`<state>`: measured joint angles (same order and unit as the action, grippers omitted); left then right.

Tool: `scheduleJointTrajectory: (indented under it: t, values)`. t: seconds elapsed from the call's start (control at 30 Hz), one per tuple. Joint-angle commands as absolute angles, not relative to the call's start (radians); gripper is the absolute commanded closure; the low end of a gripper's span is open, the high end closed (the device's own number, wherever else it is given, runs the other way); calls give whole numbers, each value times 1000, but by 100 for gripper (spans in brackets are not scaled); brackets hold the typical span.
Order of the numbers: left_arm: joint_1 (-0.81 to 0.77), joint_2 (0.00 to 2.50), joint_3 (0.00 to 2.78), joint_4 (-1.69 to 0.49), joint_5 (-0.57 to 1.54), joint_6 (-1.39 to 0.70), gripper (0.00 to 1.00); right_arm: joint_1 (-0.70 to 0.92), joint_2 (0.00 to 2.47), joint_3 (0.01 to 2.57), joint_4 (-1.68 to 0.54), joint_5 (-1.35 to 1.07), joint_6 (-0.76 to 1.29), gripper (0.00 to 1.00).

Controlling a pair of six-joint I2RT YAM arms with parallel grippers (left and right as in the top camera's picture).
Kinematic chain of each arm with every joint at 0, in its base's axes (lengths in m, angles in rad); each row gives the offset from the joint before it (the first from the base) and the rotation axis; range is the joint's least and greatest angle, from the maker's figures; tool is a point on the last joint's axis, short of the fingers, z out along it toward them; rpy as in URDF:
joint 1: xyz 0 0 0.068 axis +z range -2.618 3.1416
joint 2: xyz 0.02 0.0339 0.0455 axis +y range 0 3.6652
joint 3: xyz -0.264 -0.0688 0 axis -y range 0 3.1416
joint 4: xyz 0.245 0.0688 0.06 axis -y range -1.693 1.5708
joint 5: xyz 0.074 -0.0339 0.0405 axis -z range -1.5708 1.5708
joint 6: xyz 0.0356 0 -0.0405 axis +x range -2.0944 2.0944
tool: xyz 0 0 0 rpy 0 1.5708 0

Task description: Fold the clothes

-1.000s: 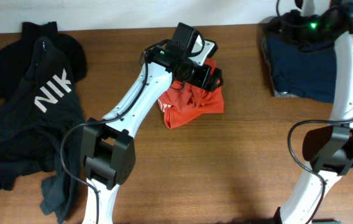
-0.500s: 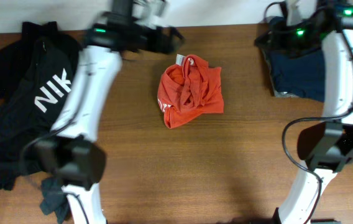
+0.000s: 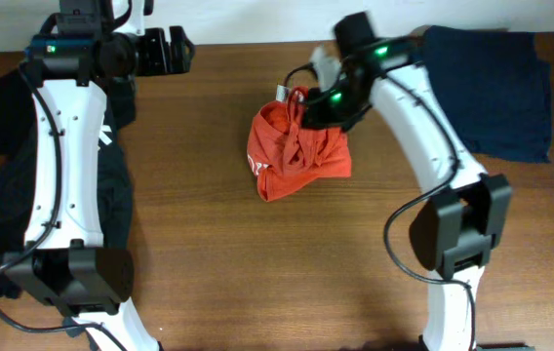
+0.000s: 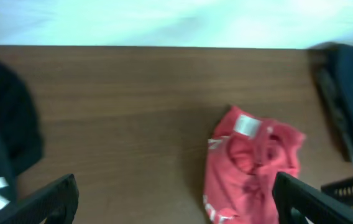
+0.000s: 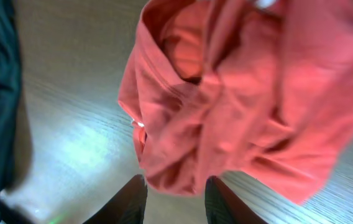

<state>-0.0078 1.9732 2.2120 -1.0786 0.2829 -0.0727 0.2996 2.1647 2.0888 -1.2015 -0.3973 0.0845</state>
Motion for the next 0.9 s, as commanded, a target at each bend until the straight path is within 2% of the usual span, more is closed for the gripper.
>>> scheduleJointTrajectory:
  t: [0.0, 0.37, 0.87]
  values:
    - [13, 1975, 2213, -1086, 205, -76, 1, 347, 2168, 2035, -1150, -318, 187, 64]
    - [34, 1982, 2204, -1137, 87, -75, 1, 472, 2175, 2004, -1048, -50, 359, 64]
    - [34, 1982, 2204, -1147, 81, -75, 1, 484, 2258, 2003, -1089, 10, 398, 63]
